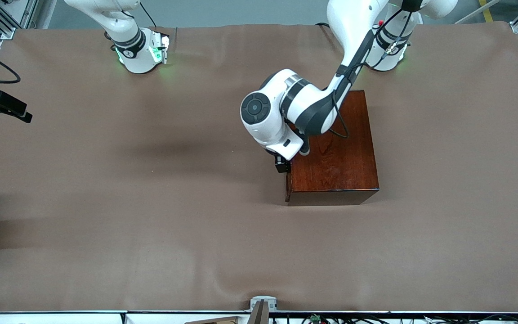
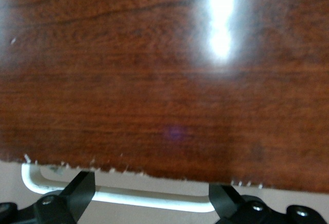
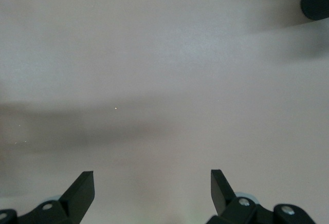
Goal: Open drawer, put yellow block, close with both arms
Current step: 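Push the drawer into the box with the left gripper, then lift the left gripper off the closed drawer and draw it away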
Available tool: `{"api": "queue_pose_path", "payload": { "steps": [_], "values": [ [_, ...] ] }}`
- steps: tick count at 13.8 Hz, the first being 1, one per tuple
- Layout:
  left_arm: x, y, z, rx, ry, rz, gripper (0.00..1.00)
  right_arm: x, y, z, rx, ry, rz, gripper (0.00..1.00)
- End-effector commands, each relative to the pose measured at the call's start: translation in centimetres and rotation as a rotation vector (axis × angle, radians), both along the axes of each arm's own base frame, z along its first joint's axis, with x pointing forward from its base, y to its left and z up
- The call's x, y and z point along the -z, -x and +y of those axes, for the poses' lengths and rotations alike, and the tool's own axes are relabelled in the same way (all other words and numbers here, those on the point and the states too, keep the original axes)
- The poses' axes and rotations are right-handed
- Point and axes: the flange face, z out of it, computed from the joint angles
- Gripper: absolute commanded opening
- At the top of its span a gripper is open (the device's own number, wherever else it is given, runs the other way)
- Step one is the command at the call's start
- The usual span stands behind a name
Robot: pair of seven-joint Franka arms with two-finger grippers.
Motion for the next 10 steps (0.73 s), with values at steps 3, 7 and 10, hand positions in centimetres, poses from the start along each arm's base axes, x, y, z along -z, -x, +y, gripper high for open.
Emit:
{"api": "queue_pose_path", "payload": {
  "steps": [3,7,10],
  "values": [
    [-1.8,-1.2,2.2,0.001,-0.049,-0.021,1.0,-0.2,0.0,-0.1,-0.001,0.016,0.001,1.0],
    [-7.3,-1.7,2.5,-0.006,0.022,-0.081,1.0,-0.3,0.0,-0.1,-0.001,0.017,-0.001,1.0],
    [-11.5,-4.0,5.5,-0.051,0.074,-0.144,1.0,-0.3,0.0,-0.1,-0.001,0.017,-0.001,1.0]
  ]
}}
